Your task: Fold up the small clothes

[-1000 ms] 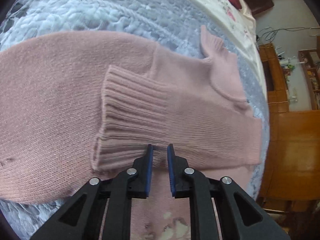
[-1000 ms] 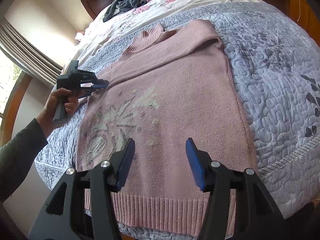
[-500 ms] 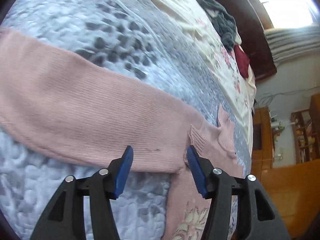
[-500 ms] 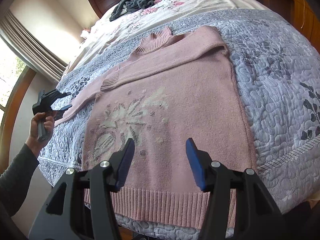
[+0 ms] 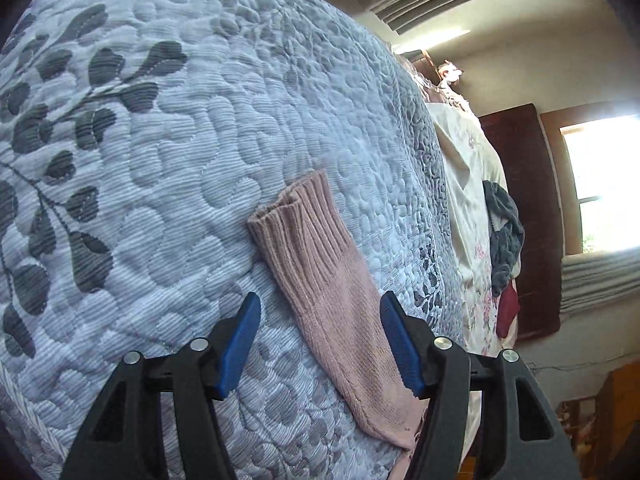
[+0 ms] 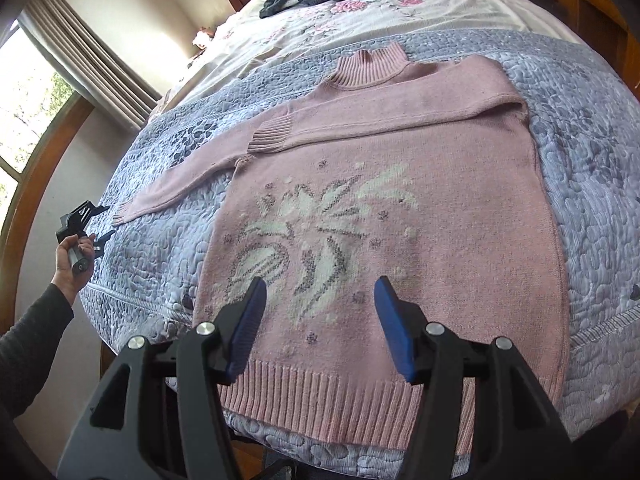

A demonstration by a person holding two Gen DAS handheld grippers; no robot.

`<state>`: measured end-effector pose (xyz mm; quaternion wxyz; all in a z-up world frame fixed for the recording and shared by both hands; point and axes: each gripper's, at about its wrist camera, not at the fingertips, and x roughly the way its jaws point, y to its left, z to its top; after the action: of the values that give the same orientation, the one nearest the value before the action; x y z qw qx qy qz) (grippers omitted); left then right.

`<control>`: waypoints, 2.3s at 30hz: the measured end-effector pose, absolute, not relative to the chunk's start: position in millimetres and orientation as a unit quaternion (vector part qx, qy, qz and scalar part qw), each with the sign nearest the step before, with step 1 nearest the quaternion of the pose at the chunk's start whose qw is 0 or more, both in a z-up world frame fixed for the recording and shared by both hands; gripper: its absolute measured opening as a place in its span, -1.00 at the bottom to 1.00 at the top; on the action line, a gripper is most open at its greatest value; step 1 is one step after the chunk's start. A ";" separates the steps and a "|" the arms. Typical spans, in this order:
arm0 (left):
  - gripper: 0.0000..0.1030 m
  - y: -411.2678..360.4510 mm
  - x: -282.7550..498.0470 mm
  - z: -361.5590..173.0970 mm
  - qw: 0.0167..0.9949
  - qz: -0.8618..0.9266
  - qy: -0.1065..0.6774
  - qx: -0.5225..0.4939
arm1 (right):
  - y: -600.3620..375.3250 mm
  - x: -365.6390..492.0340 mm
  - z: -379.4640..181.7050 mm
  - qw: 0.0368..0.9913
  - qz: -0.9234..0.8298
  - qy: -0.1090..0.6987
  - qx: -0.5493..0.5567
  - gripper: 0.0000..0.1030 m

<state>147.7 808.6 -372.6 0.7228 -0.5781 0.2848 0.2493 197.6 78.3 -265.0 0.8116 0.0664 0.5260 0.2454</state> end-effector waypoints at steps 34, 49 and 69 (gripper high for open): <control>-0.87 509.4 368.3 -245.4 0.860 -0.035 0.339 -0.381 | 67.0 197.7 -260.9 0.816 0.239 0.517 0.100 0.11; -0.09 364.4 435.7 -367.3 0.809 -0.123 0.455 -0.351 | 21.8 259.1 -281.3 0.789 0.212 0.548 0.179 0.38; 0.49 546.5 326.7 -364.9 0.786 -0.189 0.229 -0.543 | 140.5 522.3 -411.9 0.636 0.219 0.683 0.286 0.18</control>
<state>326.7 546.5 -364.9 0.7857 -0.5428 0.2293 -0.1885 522.3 140.5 -411.9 0.6358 0.2857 0.6826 0.2195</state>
